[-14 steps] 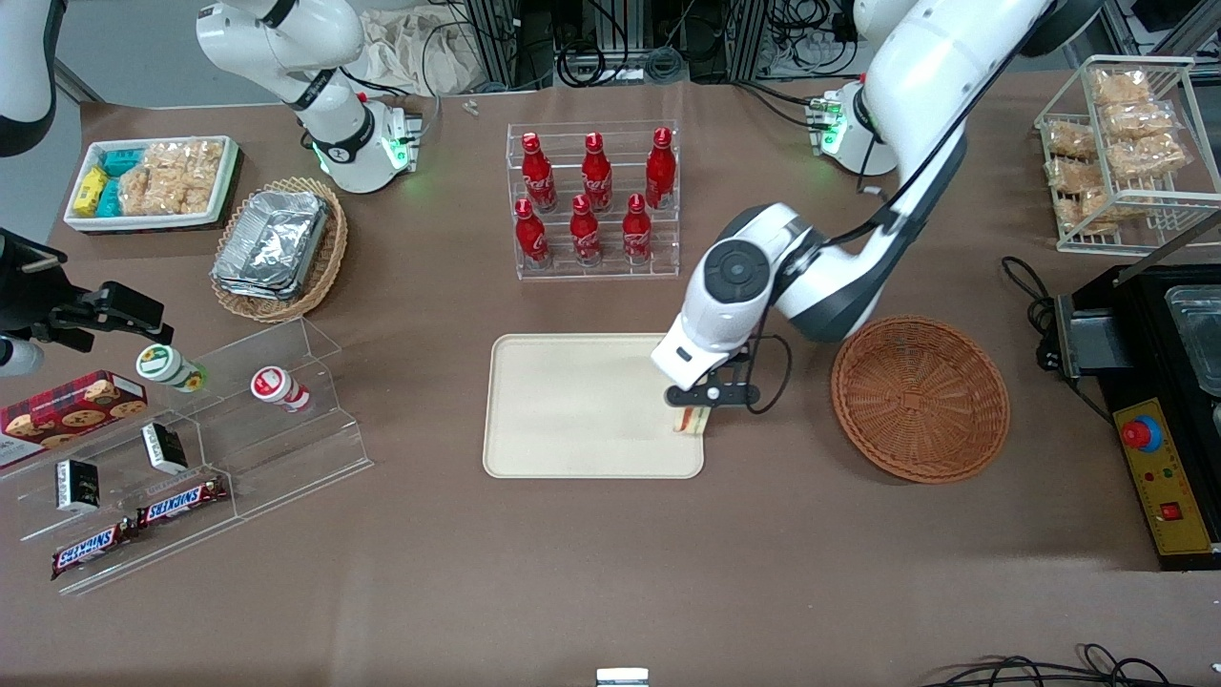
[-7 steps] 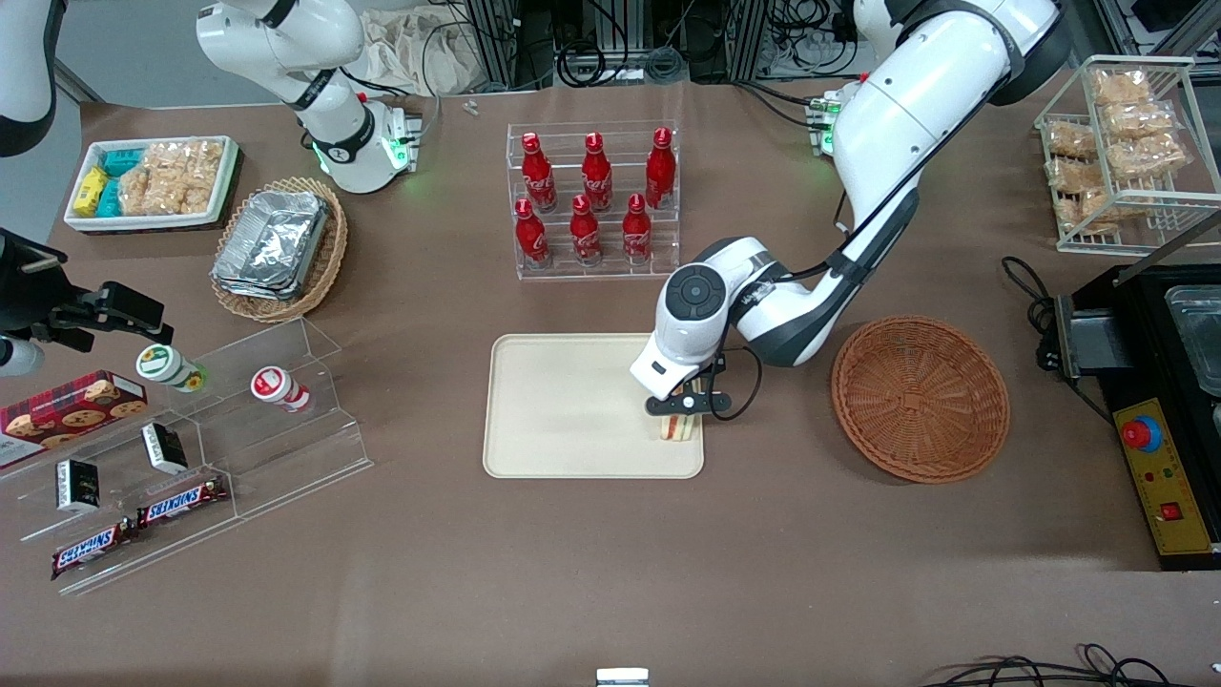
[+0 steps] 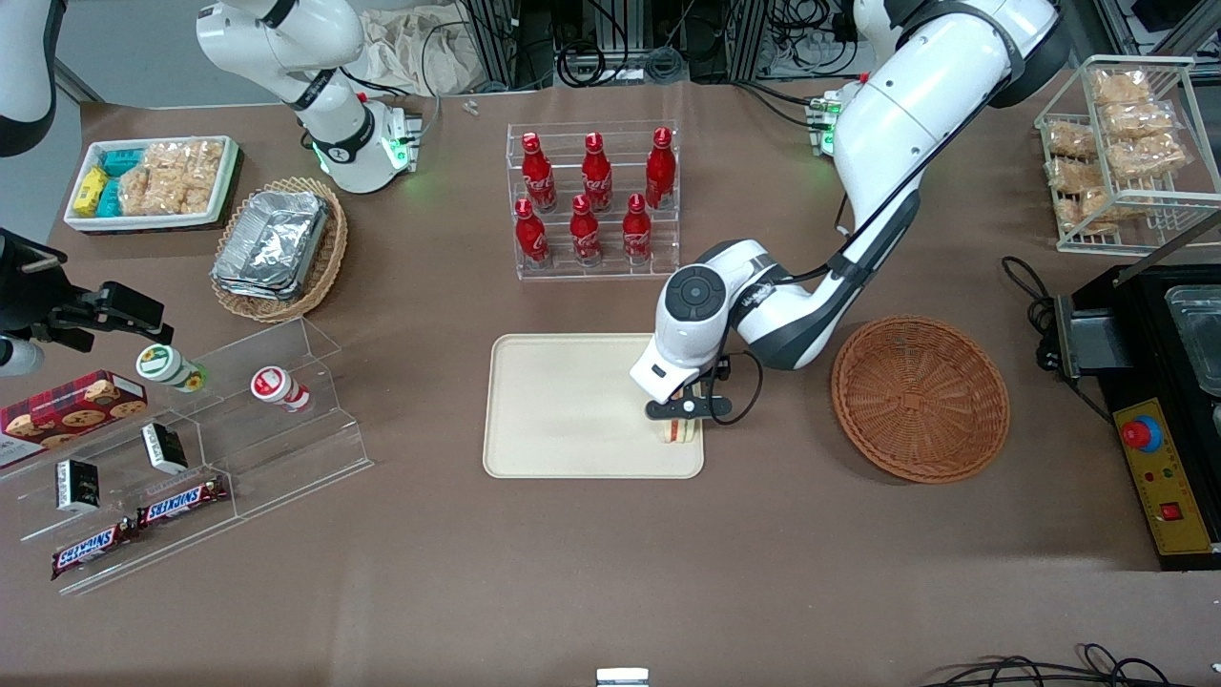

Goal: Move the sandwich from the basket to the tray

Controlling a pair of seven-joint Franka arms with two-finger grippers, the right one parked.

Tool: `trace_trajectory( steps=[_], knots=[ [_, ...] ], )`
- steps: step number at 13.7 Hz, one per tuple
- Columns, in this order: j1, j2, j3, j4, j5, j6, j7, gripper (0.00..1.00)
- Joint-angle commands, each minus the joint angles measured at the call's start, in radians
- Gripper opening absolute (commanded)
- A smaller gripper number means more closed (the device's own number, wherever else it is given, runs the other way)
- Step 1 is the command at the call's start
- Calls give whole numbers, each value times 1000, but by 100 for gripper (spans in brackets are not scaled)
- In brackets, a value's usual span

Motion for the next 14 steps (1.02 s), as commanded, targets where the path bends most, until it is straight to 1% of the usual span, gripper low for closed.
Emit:
trace_trajectory(
  steps=[1, 2, 3, 5, 7, 9, 10, 11, 12, 13, 14],
  knots=[
    [11, -93, -6, 58, 5, -137, -31, 100],
    [17, -114, -9, 90, -12, -208, -27, 100],
    [19, -136, -9, 125, -44, -268, 11, 100],
    [33, -189, -1, 185, -148, -386, 154, 100],
    [120, -249, -9, 212, -237, -493, 276, 100],
    [193, -330, -6, 222, -328, -564, 398, 100],
    [241, -381, -4, 221, -360, -622, 453, 100],
    [266, -428, 5, 222, -395, -703, 532, 100],
    [274, -462, 52, 222, -417, -763, 623, 100],
    [260, -513, 139, 215, -443, -800, 693, 100],
    [246, -570, 219, 189, -496, -816, 741, 100]
  ],
)
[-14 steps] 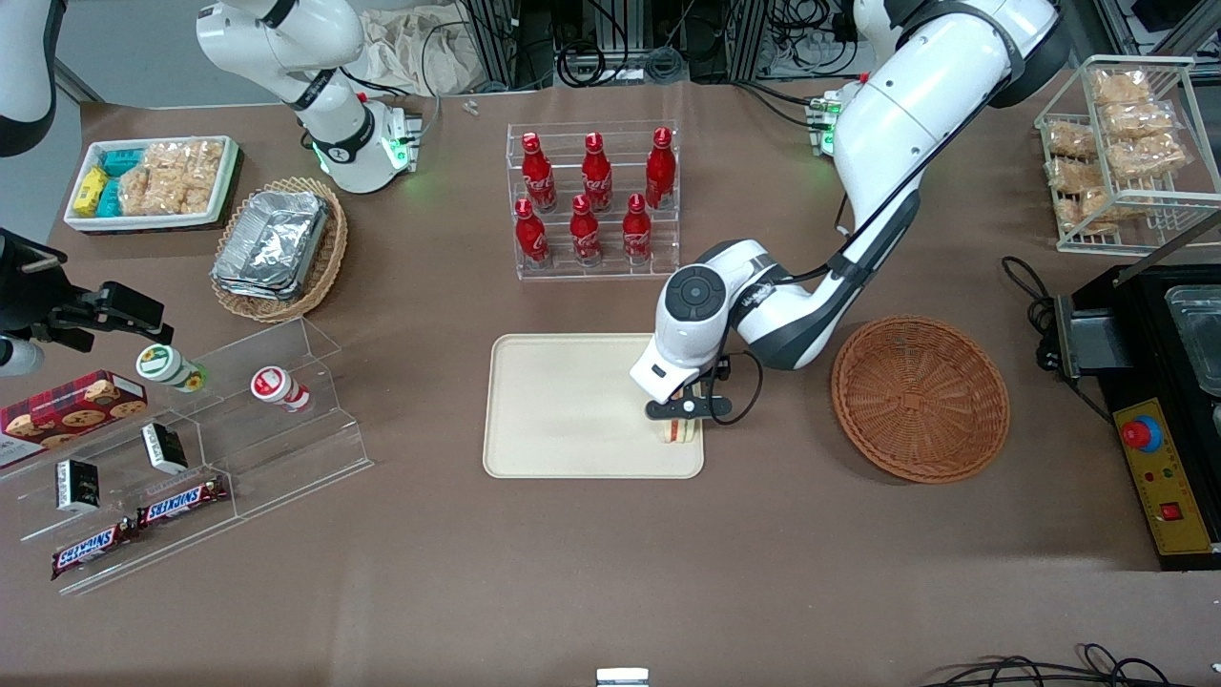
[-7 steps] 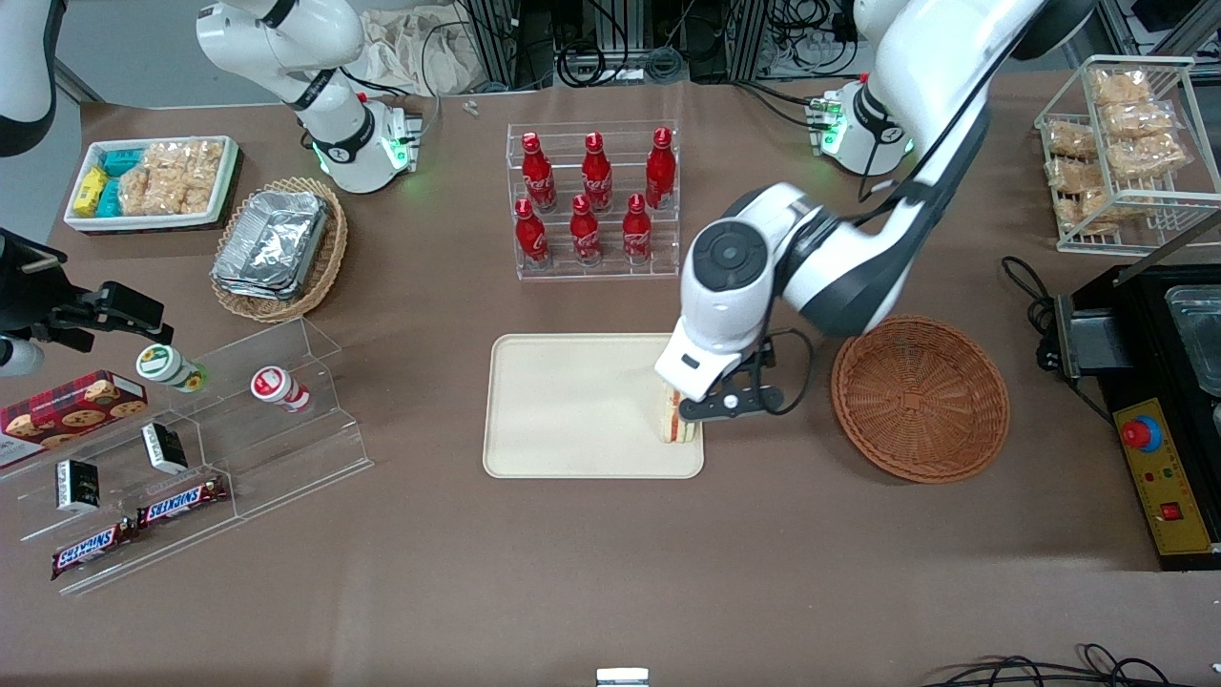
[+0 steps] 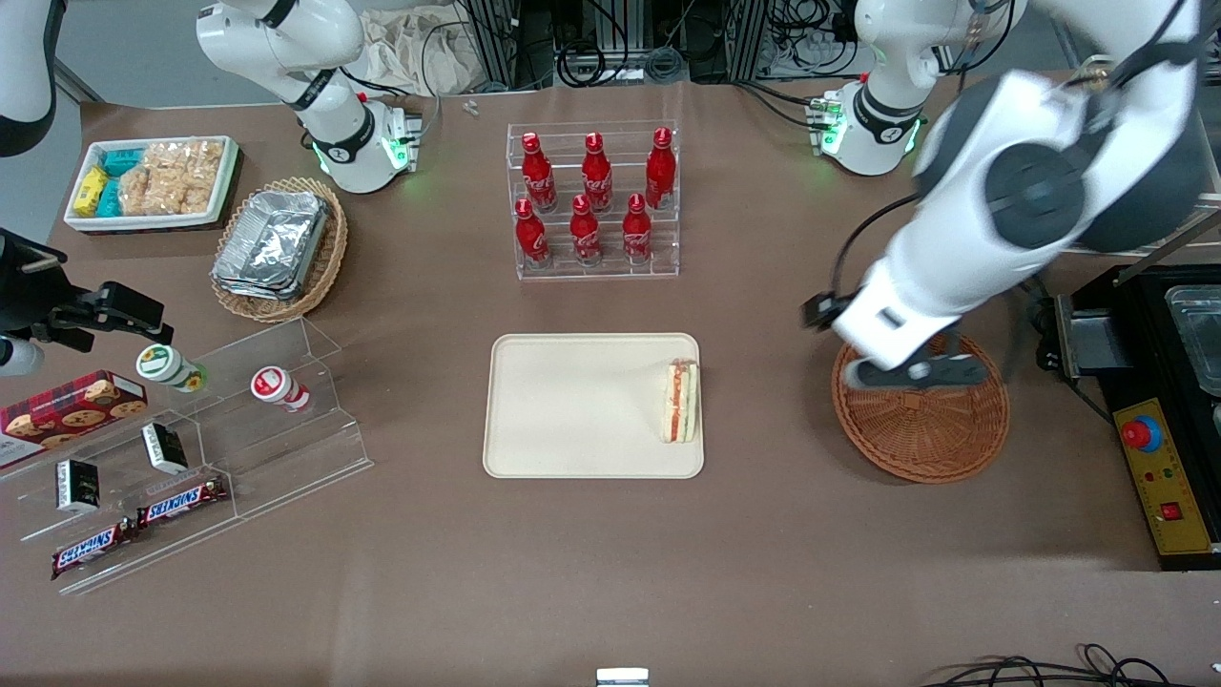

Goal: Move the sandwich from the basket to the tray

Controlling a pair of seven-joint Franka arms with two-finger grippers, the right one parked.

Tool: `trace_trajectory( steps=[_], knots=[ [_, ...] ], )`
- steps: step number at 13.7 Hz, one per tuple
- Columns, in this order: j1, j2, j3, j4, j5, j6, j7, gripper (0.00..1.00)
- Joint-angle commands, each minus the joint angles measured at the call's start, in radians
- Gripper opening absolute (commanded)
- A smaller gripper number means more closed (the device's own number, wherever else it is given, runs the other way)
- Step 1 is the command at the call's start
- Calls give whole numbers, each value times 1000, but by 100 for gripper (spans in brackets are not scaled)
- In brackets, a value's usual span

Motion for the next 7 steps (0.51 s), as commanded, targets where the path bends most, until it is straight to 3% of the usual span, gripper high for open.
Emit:
trace_trajectory(
  steps=[1, 4, 7],
  knots=[
    [-34, -164, 195, -101, -98, -36, 131, 100],
    [-165, -252, 407, -173, -95, -33, 157, 100],
    [-184, -263, 449, -181, -100, -39, 191, 100]
  ],
)
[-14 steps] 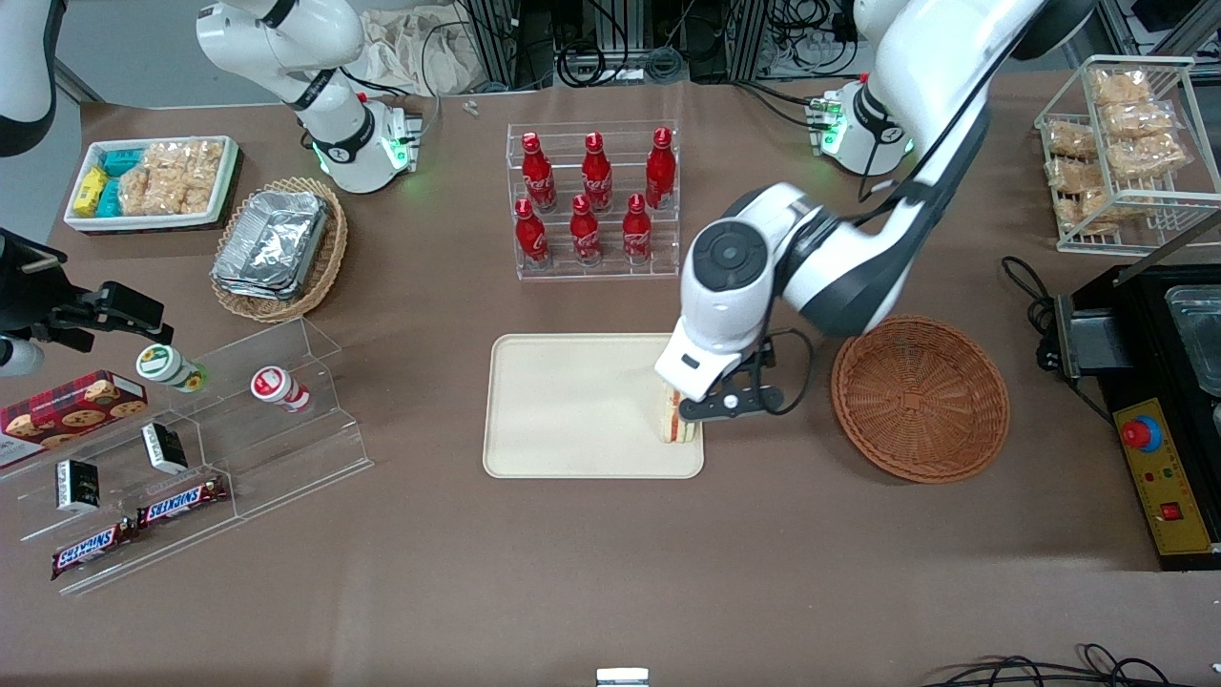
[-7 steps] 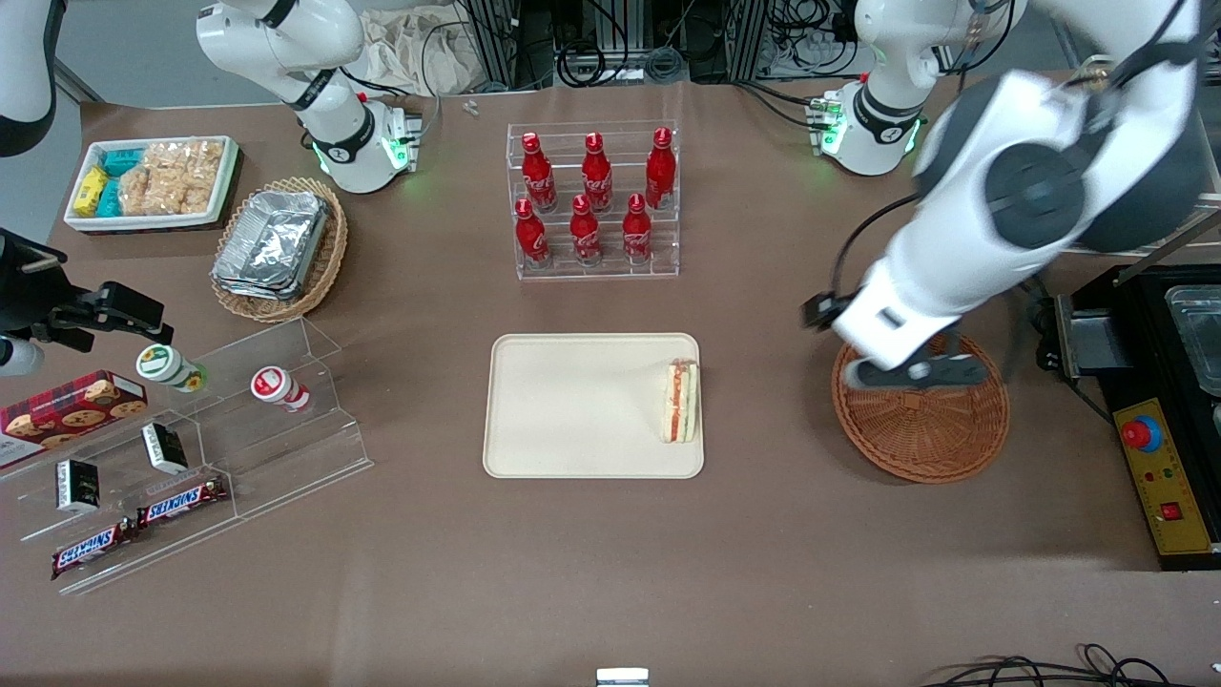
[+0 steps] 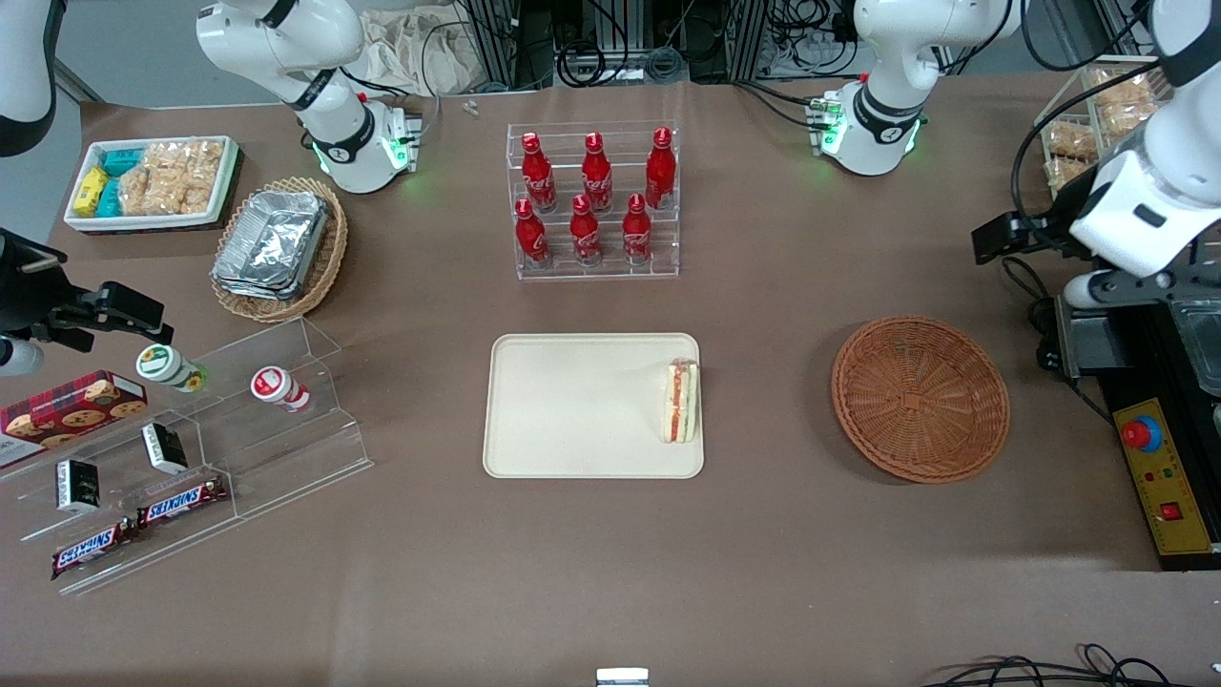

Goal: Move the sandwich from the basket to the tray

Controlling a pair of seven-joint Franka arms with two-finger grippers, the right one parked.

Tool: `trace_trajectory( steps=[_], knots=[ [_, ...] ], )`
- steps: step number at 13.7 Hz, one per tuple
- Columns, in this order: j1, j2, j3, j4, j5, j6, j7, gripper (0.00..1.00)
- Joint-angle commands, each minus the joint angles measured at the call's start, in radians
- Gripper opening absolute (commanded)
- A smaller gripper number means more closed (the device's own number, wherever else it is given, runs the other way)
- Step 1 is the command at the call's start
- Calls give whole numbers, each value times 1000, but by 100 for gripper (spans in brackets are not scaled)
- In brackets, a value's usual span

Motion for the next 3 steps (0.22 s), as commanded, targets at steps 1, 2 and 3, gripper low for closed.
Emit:
trace_trajectory(
  steps=[1, 2, 3],
  knots=[
    [-31, -12, 25, -24, -14, 5, 18, 100],
    [-31, -8, 24, -13, -11, 5, 19, 100],
    [-31, -5, 22, -9, -11, 2, 18, 100]
  ],
)
